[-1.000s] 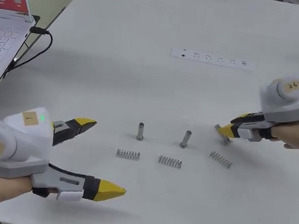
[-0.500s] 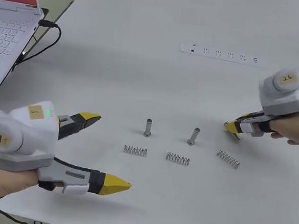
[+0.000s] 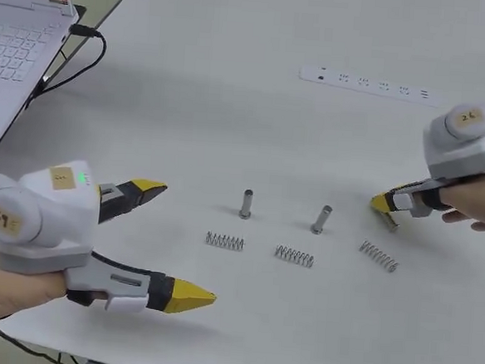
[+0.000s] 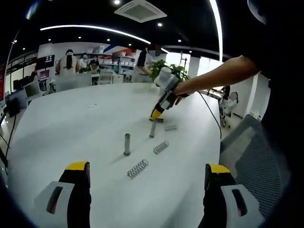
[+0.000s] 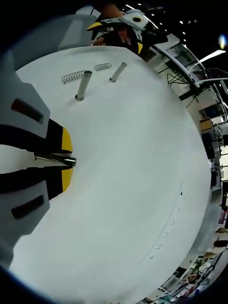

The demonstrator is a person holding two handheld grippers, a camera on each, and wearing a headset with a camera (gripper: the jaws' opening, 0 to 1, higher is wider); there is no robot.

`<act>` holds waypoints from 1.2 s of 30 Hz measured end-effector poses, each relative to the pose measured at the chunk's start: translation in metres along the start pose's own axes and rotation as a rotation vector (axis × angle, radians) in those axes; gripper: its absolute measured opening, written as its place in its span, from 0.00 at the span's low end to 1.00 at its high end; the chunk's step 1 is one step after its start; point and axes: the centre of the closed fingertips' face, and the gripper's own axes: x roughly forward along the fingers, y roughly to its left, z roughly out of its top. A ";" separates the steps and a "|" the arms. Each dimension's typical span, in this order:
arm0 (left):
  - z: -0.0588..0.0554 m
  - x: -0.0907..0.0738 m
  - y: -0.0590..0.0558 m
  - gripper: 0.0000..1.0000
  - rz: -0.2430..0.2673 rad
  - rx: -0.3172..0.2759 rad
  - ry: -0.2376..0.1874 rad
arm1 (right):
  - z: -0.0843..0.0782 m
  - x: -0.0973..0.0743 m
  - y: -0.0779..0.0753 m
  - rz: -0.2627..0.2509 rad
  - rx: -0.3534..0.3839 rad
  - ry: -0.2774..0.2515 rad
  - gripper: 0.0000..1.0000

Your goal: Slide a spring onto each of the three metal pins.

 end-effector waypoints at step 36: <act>0.000 0.000 -0.008 0.97 0.003 0.005 -0.001 | -0.017 -0.037 0.023 0.000 0.000 -0.136 0.05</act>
